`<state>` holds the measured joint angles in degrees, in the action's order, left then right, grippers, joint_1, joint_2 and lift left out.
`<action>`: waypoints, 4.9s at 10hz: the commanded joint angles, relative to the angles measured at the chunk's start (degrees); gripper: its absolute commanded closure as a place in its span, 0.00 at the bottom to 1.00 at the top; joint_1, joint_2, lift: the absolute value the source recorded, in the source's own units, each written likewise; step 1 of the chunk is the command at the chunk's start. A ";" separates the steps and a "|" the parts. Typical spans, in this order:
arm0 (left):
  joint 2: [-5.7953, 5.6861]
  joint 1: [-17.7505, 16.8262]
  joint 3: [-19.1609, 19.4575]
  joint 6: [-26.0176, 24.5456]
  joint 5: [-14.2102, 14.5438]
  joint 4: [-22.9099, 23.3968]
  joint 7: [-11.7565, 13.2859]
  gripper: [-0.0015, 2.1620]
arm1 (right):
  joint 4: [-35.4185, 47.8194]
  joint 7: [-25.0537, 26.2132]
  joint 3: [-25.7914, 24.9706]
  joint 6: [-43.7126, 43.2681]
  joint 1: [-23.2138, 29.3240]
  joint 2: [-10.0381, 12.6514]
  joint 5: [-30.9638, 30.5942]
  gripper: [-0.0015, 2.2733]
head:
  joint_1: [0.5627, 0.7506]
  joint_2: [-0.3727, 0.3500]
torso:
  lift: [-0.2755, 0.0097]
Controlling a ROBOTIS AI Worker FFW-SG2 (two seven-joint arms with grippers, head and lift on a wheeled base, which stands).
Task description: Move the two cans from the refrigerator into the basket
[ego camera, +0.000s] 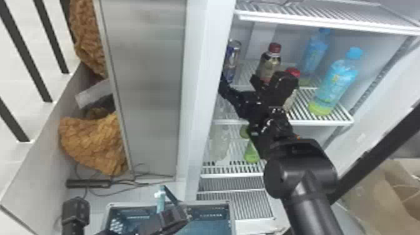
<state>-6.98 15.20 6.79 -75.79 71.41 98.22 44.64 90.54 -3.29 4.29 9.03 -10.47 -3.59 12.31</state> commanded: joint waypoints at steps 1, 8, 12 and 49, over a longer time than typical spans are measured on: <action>-0.14 -0.02 -0.05 0.00 0.11 0.00 0.01 0.55 | -3.29 0.04 0.51 -0.74 -2.89 -0.02 -0.08 0.06 | 0.70 0.26 | 0.86; -0.32 -0.02 0.07 0.00 0.23 0.00 -0.08 0.55 | -13.69 1.71 2.34 -1.30 -11.19 0.78 -1.68 0.06 | 0.70 0.30 | 0.86; -0.23 -0.16 0.07 0.00 0.23 0.00 -0.17 0.55 | -19.88 2.41 3.71 -1.44 -15.97 0.78 -2.37 0.06 | 0.70 0.30 | 0.86; 0.21 0.68 0.18 0.00 0.00 0.00 -0.26 0.55 | 51.84 6.37 1.08 23.45 35.92 -7.13 9.17 0.56 | 0.70 0.27 | 0.86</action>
<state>-6.80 15.87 6.88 -75.82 71.48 98.22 44.38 140.99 3.06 5.37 31.85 24.08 -10.55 20.97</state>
